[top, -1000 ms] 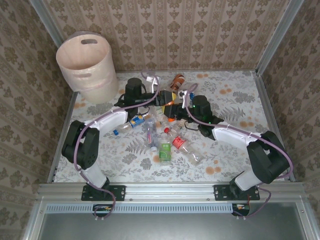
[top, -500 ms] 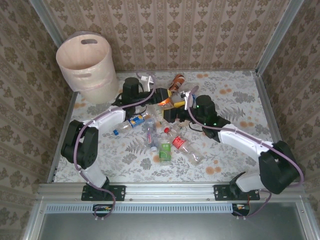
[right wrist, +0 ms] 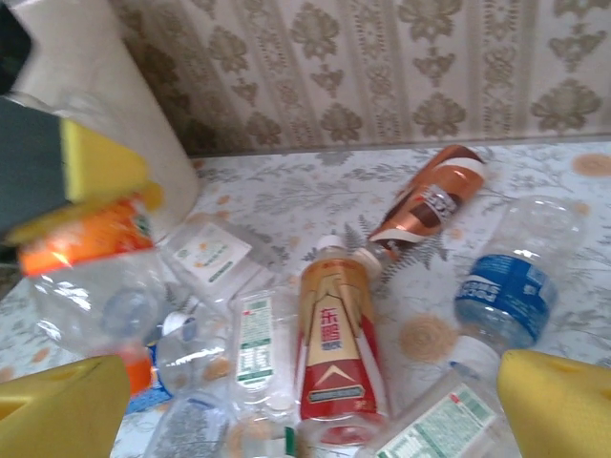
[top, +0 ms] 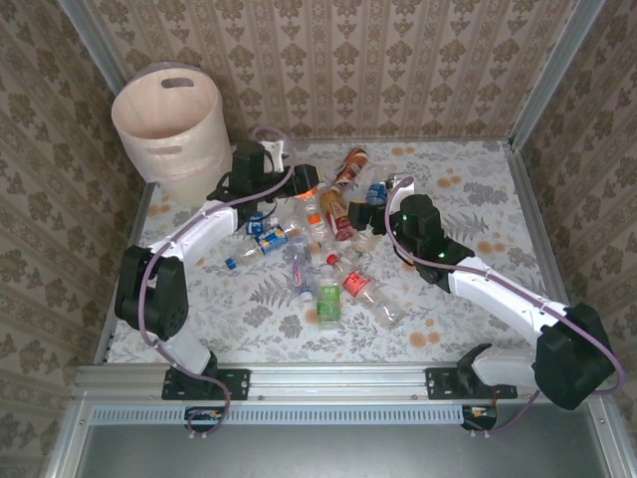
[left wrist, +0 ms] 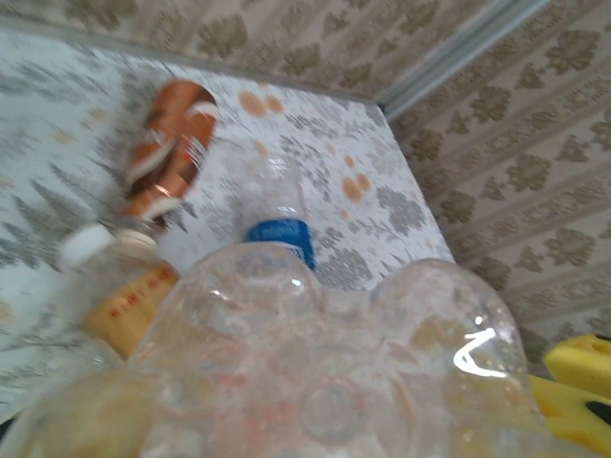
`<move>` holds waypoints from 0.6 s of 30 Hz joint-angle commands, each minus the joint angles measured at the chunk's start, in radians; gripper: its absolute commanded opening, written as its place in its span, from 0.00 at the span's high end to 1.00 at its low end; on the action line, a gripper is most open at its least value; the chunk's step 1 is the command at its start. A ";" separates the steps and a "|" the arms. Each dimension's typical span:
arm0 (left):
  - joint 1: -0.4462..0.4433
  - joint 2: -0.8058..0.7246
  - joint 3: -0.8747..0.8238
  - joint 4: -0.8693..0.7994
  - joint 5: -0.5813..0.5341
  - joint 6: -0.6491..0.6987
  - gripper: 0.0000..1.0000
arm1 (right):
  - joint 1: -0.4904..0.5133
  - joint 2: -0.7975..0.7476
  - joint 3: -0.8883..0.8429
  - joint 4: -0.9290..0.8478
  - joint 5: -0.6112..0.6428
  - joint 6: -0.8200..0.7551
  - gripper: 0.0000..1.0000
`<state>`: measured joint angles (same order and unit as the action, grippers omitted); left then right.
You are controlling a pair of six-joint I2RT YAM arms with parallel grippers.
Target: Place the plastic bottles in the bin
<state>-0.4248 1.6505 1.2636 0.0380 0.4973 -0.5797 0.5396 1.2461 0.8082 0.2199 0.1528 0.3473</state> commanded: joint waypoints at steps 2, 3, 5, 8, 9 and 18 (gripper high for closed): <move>0.007 -0.067 0.093 -0.121 -0.172 0.144 0.47 | 0.002 0.021 0.012 -0.056 0.076 0.027 0.00; 0.007 -0.072 0.107 -0.132 -0.202 0.158 0.47 | 0.002 0.025 0.015 -0.061 0.075 0.030 0.00; 0.012 -0.078 0.139 -0.159 -0.283 0.184 0.46 | 0.002 0.028 0.017 -0.065 0.081 0.043 0.00; 0.034 -0.071 0.170 -0.147 -0.314 0.198 0.47 | -0.001 0.033 0.034 -0.101 0.082 0.069 0.00; 0.043 -0.069 0.177 -0.141 -0.319 0.201 0.47 | -0.002 0.038 0.044 -0.121 0.077 0.076 0.00; 0.085 -0.049 0.333 -0.103 -0.610 0.397 0.47 | -0.003 0.052 0.064 -0.131 0.052 0.104 0.00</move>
<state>-0.3420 1.6039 1.5284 -0.0910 0.0433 -0.3031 0.5396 1.2926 0.8433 0.1036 0.2031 0.4271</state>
